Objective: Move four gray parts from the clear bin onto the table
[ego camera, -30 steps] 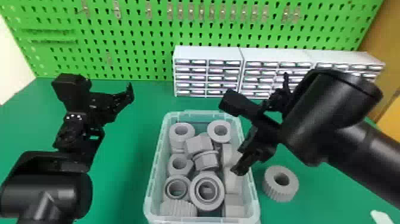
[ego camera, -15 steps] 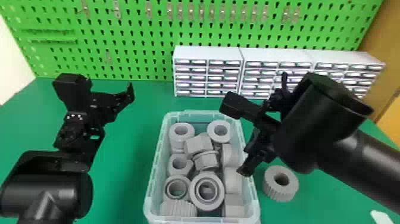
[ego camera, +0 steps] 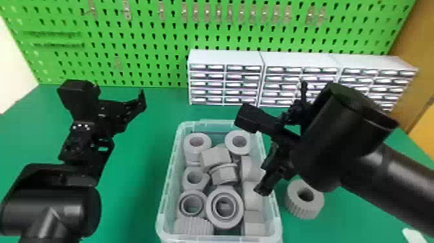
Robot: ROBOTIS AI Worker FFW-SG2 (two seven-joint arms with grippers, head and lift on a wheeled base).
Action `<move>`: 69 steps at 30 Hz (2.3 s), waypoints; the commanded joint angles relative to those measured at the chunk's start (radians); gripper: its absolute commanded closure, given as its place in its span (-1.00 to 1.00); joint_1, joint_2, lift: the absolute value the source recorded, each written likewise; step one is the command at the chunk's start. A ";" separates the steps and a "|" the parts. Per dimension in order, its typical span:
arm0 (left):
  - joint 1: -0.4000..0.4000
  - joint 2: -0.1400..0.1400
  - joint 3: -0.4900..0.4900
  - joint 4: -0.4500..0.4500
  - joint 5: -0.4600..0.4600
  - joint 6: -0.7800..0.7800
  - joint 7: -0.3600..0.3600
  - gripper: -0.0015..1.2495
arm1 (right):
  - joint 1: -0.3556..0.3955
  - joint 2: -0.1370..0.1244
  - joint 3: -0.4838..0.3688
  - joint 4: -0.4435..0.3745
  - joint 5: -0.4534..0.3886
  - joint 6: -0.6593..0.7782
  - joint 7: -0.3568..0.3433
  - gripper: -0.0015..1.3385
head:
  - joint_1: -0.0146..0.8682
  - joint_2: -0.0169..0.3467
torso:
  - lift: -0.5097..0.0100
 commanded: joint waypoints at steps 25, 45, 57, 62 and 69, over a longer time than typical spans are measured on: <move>-0.014 -0.001 -0.013 0.009 0.000 0.000 0.002 -0.85 | 0.006 0.084 0.027 0.114 0.022 -0.058 0.000 -0.20 | 0.59 -0.76 | 0.77; -0.018 -0.001 -0.017 0.014 0.002 0.000 0.000 -0.85 | 0.012 0.152 0.021 0.229 0.103 -0.132 0.000 -0.20 | 0.59 -0.76 | 0.77; -0.024 -0.001 -0.022 0.021 0.002 0.000 0.000 -0.85 | -0.017 0.165 0.061 0.316 0.051 -0.202 -0.001 -0.20 | 0.59 -0.76 | 0.77; -0.028 -0.001 -0.025 0.023 0.002 0.000 0.000 -0.85 | -0.023 0.179 0.064 0.337 0.041 -0.236 -0.017 -0.20 | 0.59 -0.76 | 0.77; -0.028 -0.001 -0.023 0.023 0.002 0.000 0.000 -0.85 | -0.040 0.199 0.082 0.351 -0.007 -0.259 -0.063 -0.20 | 0.59 -0.76 | 0.77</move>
